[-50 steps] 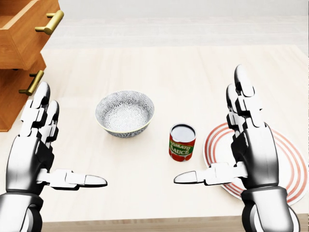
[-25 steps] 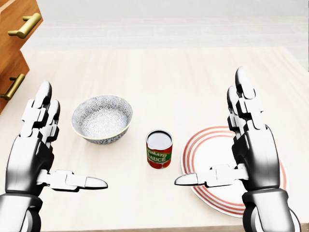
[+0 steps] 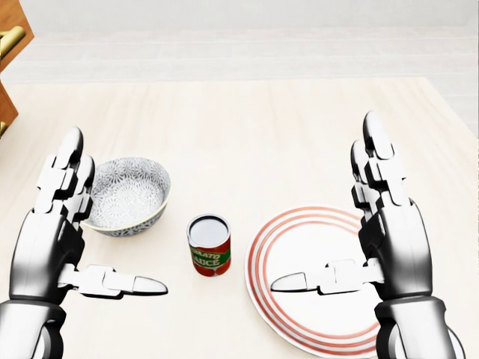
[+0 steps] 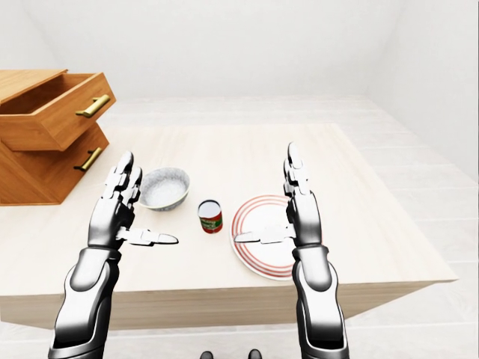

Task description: Put the bowl on the plate.

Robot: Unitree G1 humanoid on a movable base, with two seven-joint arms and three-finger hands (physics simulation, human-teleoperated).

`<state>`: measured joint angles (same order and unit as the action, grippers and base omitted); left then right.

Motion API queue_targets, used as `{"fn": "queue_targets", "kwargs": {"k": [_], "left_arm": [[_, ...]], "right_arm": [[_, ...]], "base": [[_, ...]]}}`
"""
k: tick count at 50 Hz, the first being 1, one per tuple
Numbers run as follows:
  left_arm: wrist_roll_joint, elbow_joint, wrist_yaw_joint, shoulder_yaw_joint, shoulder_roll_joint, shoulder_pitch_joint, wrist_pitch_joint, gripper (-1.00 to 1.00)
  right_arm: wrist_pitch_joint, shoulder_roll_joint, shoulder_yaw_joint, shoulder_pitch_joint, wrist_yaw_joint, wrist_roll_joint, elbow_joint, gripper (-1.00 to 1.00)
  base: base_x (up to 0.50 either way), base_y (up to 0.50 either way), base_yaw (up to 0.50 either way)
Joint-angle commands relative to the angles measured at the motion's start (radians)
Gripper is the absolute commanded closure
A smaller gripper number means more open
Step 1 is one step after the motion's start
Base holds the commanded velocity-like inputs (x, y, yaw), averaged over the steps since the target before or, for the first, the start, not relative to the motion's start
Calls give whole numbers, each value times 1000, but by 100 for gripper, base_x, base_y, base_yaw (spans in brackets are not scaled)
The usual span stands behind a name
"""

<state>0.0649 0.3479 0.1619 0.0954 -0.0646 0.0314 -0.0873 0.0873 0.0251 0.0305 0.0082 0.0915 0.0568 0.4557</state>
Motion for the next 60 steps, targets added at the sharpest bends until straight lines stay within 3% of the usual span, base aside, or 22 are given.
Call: {"fn": "queue_targets", "kwargs": {"k": [1,60], "left_arm": [[11,-3,4,-2,0,-2,0,-100],[24,0,19,-2,-1,5,0,-100]], "right_arm": [[0,-2,1,10,0,-3,-5,-100],[0,-3,-5,41,4,-5,9,-100]], "base": [[9,-19,0],[9,-17,0]]}}
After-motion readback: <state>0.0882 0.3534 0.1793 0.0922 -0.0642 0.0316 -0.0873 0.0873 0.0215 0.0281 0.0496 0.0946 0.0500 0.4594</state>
